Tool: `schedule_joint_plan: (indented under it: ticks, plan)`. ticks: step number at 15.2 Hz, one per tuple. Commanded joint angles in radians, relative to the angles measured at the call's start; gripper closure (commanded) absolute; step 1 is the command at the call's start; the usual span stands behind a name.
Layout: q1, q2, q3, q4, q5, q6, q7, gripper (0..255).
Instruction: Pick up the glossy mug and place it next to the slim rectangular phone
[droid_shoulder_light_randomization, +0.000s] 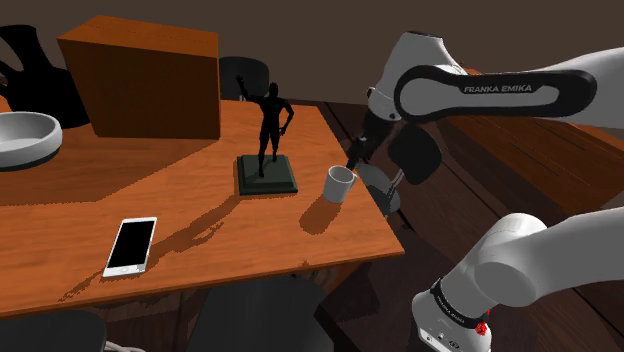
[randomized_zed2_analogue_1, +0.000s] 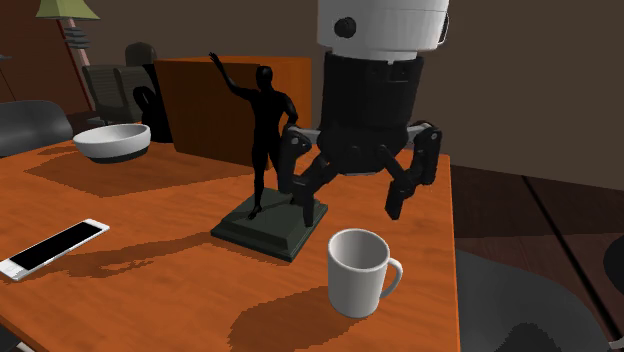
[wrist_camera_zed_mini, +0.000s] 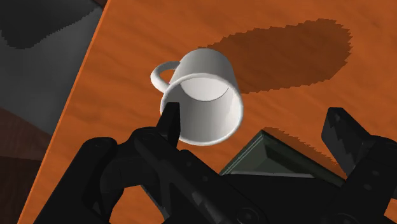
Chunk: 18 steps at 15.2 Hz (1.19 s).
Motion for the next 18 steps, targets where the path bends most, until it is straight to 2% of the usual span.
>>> schedule_joint_plan:
  ticks: [1, 7, 14, 18]
  plan:
    - [-0.002, 0.062, 0.019, -0.010, -0.015, 0.067, 0.017, 0]
    - [-0.015, 0.268, 0.070, 0.015, -0.080, 0.227, 0.089, 0]
    - [-0.021, 0.334, 0.072, -0.025, -0.094, 0.332, 0.098, 0]
    - [-0.021, 0.340, 0.072, -0.028, -0.095, 0.341, 0.099, 0]
